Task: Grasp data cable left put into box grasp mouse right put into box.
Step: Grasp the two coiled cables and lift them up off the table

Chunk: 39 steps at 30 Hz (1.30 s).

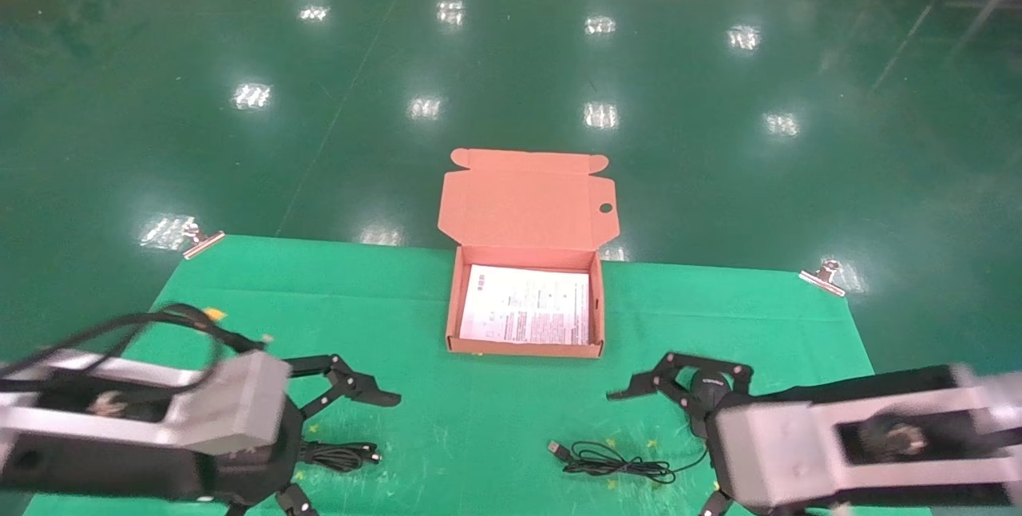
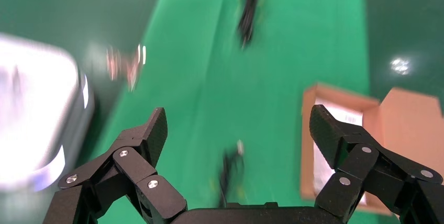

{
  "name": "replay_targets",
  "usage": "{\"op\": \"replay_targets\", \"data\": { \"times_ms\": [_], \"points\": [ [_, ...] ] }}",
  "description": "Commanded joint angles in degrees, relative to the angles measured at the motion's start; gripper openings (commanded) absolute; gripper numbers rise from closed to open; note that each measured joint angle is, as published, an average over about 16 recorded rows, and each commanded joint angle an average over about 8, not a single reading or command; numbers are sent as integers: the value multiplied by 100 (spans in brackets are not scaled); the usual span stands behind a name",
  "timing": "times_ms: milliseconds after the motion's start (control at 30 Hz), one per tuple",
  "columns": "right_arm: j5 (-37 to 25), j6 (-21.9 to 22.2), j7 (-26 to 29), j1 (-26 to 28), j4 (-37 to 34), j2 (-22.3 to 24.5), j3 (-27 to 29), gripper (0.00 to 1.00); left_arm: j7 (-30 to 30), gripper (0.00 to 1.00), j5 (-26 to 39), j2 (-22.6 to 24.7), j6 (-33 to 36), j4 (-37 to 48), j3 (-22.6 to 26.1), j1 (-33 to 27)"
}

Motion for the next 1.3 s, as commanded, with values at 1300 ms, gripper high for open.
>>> {"op": "replay_targets", "data": {
  "times_ms": [1300],
  "points": [
    [-4530, 1852, 889, -304, -708, -1679, -1802, 100, -512, 100, 4671, 1847, -1401, 1691, 1986, -250]
  ]
}}
